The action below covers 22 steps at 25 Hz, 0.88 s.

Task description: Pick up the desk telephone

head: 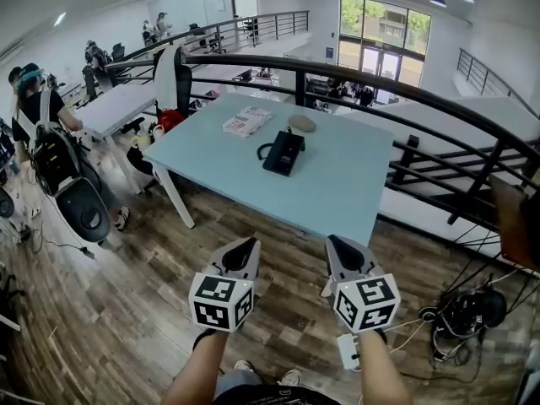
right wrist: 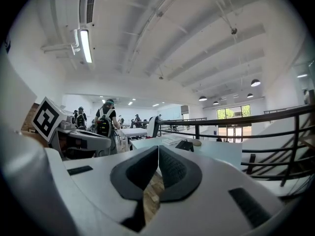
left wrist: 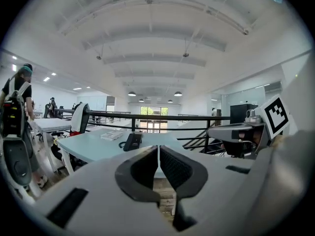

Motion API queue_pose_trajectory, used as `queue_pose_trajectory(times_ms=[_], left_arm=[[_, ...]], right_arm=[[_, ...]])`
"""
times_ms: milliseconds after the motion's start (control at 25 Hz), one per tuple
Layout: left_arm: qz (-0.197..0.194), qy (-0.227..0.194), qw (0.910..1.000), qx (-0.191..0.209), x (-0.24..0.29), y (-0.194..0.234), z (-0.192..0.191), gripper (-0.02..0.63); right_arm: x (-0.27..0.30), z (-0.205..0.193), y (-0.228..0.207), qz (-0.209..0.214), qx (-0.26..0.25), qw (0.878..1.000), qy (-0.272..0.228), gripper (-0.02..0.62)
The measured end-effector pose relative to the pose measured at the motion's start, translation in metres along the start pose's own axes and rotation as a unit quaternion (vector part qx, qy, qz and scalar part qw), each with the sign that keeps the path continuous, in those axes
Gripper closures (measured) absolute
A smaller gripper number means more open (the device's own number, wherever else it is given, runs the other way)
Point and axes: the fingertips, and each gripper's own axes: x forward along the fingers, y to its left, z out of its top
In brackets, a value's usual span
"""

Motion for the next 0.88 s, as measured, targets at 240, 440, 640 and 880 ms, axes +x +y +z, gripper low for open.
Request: queue_pose_trajectory(times_ms=[240,440,640,880], left_arm=[[-0.008,0.000,0.9999,-0.010,0.016,0.004,-0.005,0.598],[-0.007,-0.004,0.9999,-0.014,0.034,0.019,-0.004,0.595],[-0.017,-0.001,0.9996,-0.024,0.063,0.048,-0.005,0.554],[-0.043,0.014,0.9987,-0.022,0.113,0.095,0.001,0.536]], right_arm=[[0.014,-0.005,-0.006,0.006,0.003,1.000,0.003,0.594],[0.035,-0.008,-0.014,0.002,0.005,1.000,0.006,0.592],[0.071,-0.012,-0.022,-0.007,0.008,1.000,0.012,0.592],[0.133,-0.011,-0.032,-0.024,0.018,0.999,0.020,0.568]])
